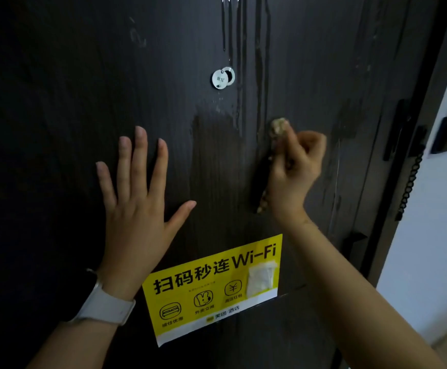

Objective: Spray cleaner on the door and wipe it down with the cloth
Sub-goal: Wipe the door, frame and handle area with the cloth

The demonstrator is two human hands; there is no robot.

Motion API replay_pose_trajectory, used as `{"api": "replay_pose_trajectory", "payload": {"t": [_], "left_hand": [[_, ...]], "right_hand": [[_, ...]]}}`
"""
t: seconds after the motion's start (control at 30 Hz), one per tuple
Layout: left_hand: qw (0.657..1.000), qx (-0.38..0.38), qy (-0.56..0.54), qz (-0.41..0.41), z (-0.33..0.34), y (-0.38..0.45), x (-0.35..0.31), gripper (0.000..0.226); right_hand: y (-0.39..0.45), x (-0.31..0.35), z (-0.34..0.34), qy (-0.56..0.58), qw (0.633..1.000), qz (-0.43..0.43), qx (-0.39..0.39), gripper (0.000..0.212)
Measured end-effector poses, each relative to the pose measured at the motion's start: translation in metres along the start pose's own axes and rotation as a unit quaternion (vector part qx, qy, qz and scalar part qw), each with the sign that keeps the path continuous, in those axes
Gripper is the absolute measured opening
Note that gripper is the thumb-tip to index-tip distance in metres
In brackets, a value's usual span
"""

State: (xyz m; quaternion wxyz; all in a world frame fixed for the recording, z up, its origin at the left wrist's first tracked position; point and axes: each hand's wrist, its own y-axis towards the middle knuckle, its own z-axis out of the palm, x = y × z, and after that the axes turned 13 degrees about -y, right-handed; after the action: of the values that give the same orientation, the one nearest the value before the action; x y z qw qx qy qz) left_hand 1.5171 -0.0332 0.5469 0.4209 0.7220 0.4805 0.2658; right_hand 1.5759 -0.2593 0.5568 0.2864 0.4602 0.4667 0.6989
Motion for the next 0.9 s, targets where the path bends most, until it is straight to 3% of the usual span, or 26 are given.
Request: {"api": "replay_pose_trajectory", "payload": {"t": [0.07,0.13,0.2,0.3,0.4,0.43,0.5,0.6,0.67,0.8,0.9], "left_hand": [[1.000,0.000,-0.007,-0.002,-0.001,0.000,-0.001,0.093],[1.000,0.000,-0.008,0.000,-0.001,0.000,0.000,0.092],[1.000,0.000,0.000,0.003,-0.001,-0.001,0.001,0.089],[1.000,0.001,-0.003,0.005,0.000,-0.001,0.001,0.088],[1.000,0.004,-0.007,0.002,-0.001,-0.001,0.000,0.094],[1.000,0.004,-0.006,0.003,-0.001,-0.001,0.000,0.094],[1.000,0.003,-0.006,0.004,-0.002,-0.001,0.000,0.095],[1.000,0.000,-0.006,0.006,-0.002,-0.001,0.001,0.091],[1.000,-0.004,0.003,0.009,-0.002,-0.002,0.002,0.087],[1.000,0.000,0.011,0.007,-0.001,-0.001,0.001,0.090],[1.000,-0.004,0.007,0.008,-0.001,-0.001,0.002,0.088]], "right_hand": [[-0.025,0.019,0.000,0.015,0.993,-0.104,0.049,0.040],[-0.052,0.018,-0.014,0.019,0.961,-0.245,0.124,0.035],[-0.045,0.000,-0.025,-0.002,0.944,-0.293,0.151,0.028],[0.009,-0.016,-0.020,-0.037,0.983,-0.167,0.068,0.028],[0.043,0.015,-0.002,-0.012,0.998,-0.054,0.009,0.029],[0.037,0.031,0.003,-0.001,0.998,-0.069,0.014,0.033],[0.009,0.050,0.003,0.019,0.981,-0.180,0.067,0.036],[-0.010,0.033,-0.015,0.004,0.941,-0.303,0.149,0.031],[0.013,0.017,-0.021,-0.028,0.956,-0.265,0.123,0.027],[0.073,0.032,-0.004,-0.026,0.996,-0.084,0.012,0.020],[0.055,0.064,0.010,-0.003,0.993,-0.115,0.027,0.027]]}}
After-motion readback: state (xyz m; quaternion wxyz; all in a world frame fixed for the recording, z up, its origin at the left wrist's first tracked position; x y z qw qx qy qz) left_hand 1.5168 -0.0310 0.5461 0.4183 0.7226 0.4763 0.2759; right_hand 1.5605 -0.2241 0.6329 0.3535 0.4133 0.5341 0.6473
